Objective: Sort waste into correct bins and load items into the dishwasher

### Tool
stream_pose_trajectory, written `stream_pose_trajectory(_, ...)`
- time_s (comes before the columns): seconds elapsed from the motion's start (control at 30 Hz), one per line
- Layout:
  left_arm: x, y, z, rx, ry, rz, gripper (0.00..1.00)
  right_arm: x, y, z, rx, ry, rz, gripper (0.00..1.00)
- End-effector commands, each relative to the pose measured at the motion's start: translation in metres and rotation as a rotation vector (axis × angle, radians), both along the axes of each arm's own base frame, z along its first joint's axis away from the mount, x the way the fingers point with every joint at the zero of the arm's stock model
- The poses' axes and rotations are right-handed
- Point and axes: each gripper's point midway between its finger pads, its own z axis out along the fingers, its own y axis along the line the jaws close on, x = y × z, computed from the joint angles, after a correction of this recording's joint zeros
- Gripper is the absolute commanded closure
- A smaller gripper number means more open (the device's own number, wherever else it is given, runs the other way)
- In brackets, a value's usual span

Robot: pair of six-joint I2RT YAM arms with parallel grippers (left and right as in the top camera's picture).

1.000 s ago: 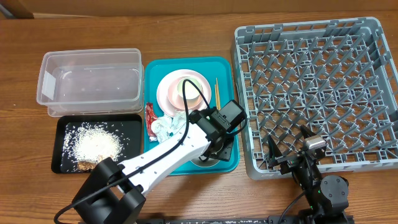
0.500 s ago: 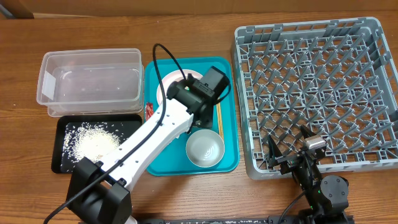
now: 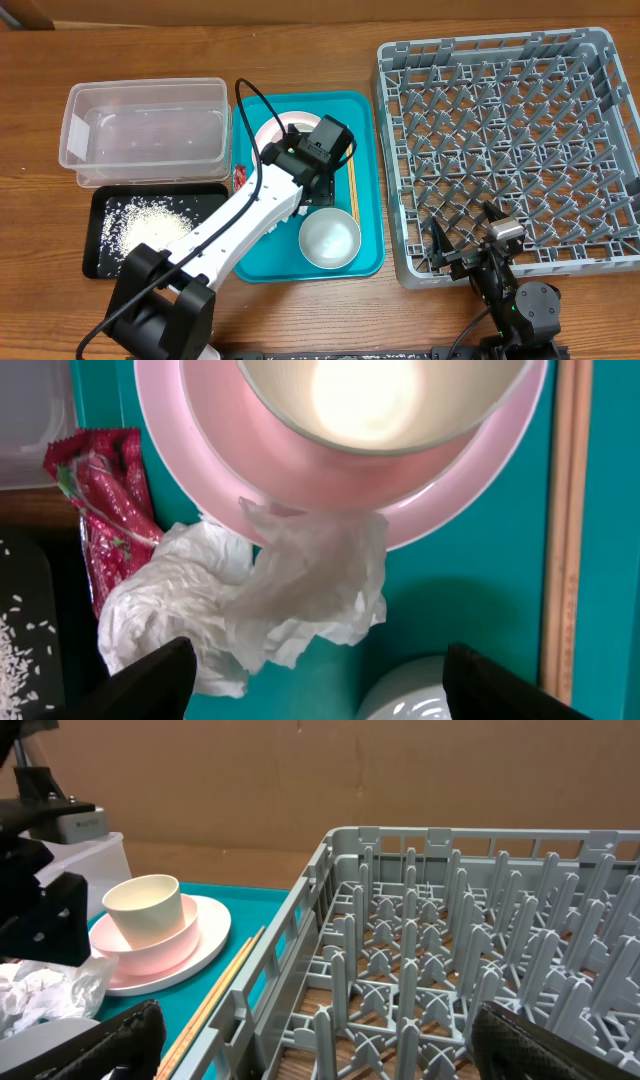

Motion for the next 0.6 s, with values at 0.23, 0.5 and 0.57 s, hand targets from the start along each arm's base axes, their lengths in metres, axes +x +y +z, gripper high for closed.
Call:
stream_pose_trajectory(0.23,0.005,0.018,-0.019,0.079,-0.047,0.018,0.05,-0.001,0.001,0.003,0.002,-0.014,0.005,0.00)
stream_pose_trajectory(0.5,0.012,0.014,-0.026,0.056,-0.087,0.021,0.05,-0.001,0.001,0.003,0.002,-0.014,0.005,0.00)
stream_pose_trajectory(0.57,0.011,0.014,-0.031,0.052,-0.092,0.021,0.07,-0.001,0.001,0.003,0.002,-0.014,0.005,0.00)
